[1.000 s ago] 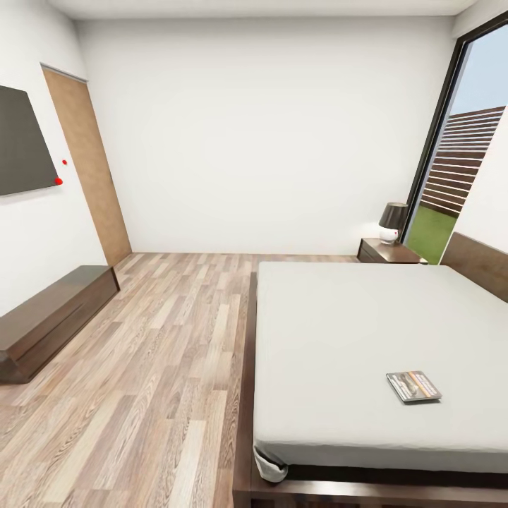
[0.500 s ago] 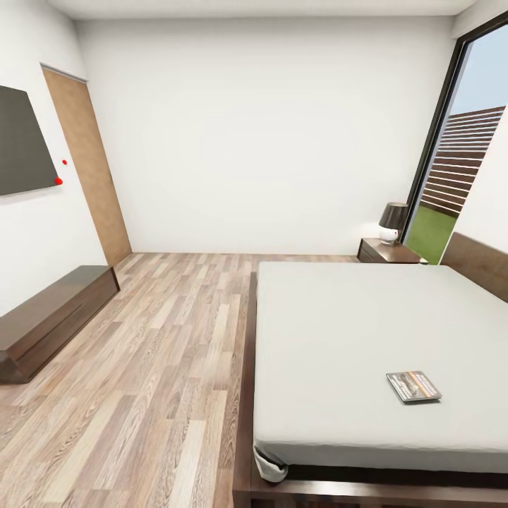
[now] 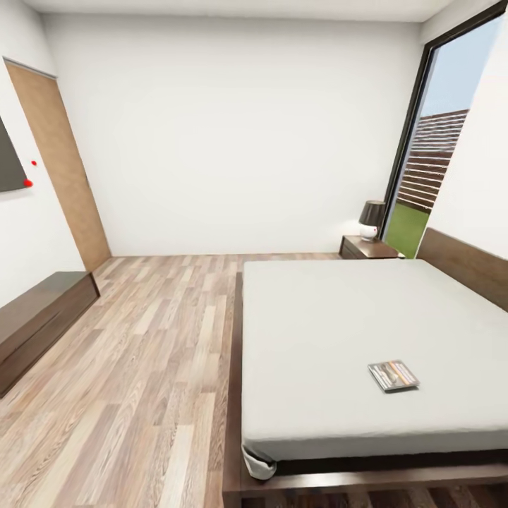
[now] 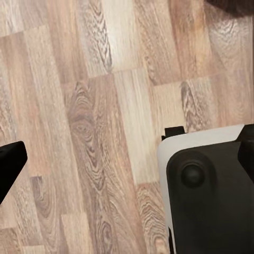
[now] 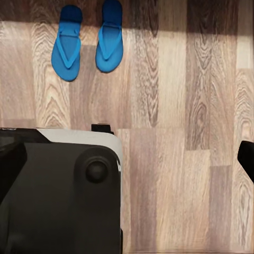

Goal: In the bedroom, move the book from the bed onto either nightstand, and place the two sandals side by side next to the bed.

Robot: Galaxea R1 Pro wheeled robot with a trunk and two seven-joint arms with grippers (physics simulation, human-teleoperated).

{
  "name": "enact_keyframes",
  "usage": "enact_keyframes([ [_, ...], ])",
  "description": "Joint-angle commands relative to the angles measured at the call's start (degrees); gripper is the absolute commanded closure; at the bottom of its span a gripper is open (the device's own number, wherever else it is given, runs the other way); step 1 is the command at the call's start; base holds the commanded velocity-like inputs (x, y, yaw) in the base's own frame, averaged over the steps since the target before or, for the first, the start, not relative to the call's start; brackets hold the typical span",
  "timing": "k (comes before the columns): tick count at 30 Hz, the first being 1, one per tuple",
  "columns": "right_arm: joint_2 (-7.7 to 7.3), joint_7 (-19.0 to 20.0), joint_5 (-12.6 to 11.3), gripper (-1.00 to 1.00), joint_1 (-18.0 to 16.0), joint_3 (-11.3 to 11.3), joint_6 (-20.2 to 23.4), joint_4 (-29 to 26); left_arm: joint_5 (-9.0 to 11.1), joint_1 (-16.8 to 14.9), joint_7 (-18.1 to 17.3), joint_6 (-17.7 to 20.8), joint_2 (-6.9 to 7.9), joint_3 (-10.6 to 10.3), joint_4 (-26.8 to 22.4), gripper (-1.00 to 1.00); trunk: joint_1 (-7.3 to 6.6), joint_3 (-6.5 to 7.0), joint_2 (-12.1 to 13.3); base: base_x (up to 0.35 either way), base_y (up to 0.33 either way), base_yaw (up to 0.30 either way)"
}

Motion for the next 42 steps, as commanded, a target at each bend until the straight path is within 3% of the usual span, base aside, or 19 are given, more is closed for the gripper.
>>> enact_keyframes([
  [1, 0.01, -0.35, -0.07, -1.0, -0.07, 0.44, -0.11, 0.08, 0.56, -0.04, 0.14, -0.17, 0.02, -0.49, 0.0, -1.0, 0.03, -0.13, -0.13, -0.057, 0.033, -0.276],
  [42, -0.25, -0.35, -0.1, -1.0, -0.07, 0.35, -0.11, 0.1, 0.51, -0.04, 0.14, -0.17, 0.05, -0.52, 0.0, -1.0, 0.03, -0.13, -0.13, -0.065, 0.027, -0.291],
])
